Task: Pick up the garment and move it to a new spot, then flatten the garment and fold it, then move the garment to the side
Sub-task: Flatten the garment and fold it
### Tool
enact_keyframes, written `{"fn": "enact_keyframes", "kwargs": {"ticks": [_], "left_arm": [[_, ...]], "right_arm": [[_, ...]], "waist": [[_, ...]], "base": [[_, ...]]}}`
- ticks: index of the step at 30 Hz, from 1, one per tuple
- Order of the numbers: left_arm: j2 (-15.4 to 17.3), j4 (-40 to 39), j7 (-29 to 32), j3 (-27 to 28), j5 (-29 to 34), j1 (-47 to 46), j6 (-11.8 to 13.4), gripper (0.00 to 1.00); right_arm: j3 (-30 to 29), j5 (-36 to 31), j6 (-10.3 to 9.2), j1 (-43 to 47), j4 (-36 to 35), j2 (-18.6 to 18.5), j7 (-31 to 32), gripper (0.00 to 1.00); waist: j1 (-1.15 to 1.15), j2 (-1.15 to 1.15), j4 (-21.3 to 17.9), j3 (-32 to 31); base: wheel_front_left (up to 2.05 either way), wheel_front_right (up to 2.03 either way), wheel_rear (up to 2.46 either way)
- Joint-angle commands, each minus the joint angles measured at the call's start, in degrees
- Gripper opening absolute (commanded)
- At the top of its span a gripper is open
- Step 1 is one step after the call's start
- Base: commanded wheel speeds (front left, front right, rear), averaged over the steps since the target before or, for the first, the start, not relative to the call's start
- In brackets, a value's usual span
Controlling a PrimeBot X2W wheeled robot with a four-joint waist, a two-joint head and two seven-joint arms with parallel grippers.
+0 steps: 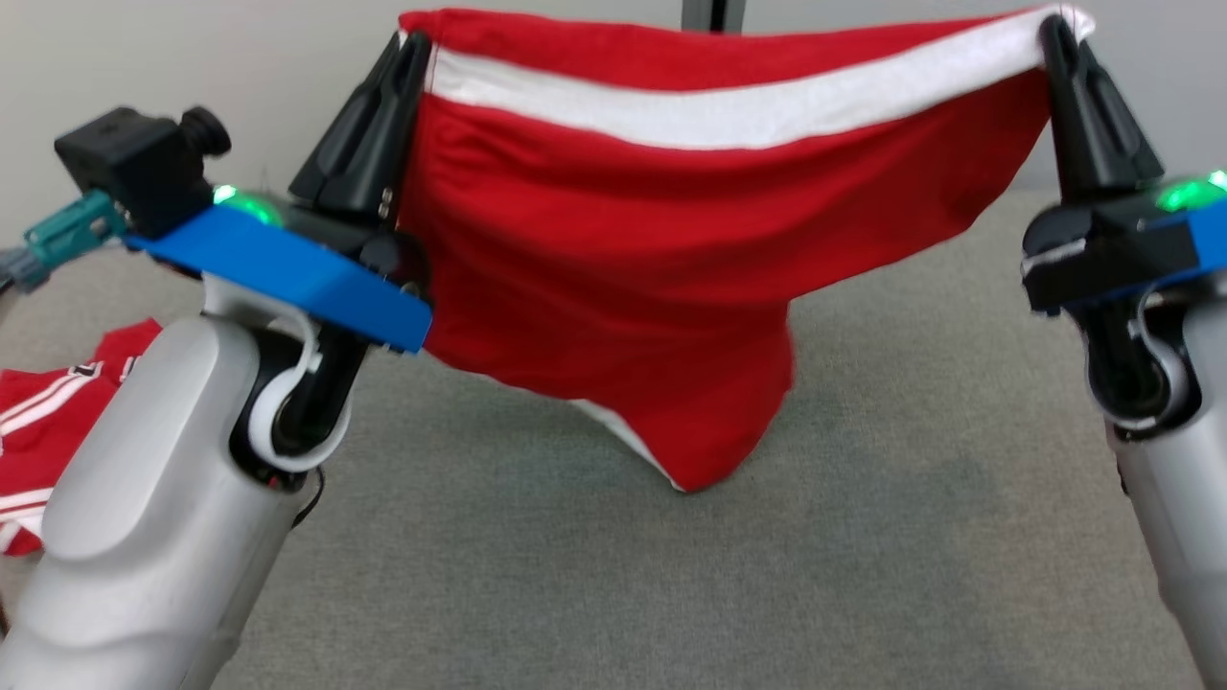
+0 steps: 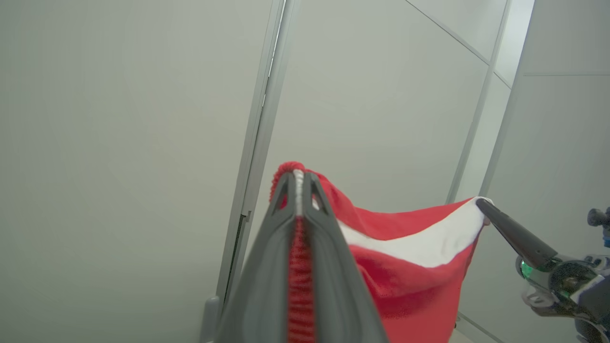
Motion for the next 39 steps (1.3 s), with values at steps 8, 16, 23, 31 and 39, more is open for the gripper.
{"fn": "enact_keyframes", "kwargs": {"ticks": [8,16,23,31,39], "left_arm": [[-5.85,13.06,-7.41,-1.32,5.42,-14.04,-1.77,0.00],[-9.84,21.31,-11.18,4.64,7.09,-22.18,-2.82,0.00],[-10.91,17.17,-11.16,8.22,6.77,-8.52,-2.83,0.00],[-13.85,13.83,-11.23,9.09,5.90,20.51,-2.82,0.00],[-13.93,9.92,-11.23,7.54,6.99,36.74,-2.83,0.00]], "right_arm": [[1.38,-2.66,0.00,-15.04,11.79,-0.28,-4.46,0.00],[-0.11,-4.90,0.00,-23.77,15.49,0.10,-5.87,0.00],[-1.54,-4.18,0.00,-12.13,9.81,1.03,-5.91,0.00],[-0.88,-0.34,0.00,17.59,3.37,1.49,-5.92,0.00],[-1.23,0.37,-0.01,35.06,-0.70,2.95,-5.93,0.00]], "waist": [[-0.01,0.00,-0.47,7.70],[-0.01,0.00,-1.02,10.30],[-0.01,0.00,-1.13,9.71],[-0.01,0.00,0.01,5.32],[-0.01,0.00,1.48,-0.12]], "base": [[0.00,0.00,0.00],[0.00,0.00,0.00],[0.00,0.00,0.00],[0.00,0.00,0.00],[0.00,0.00,0.00]]}}
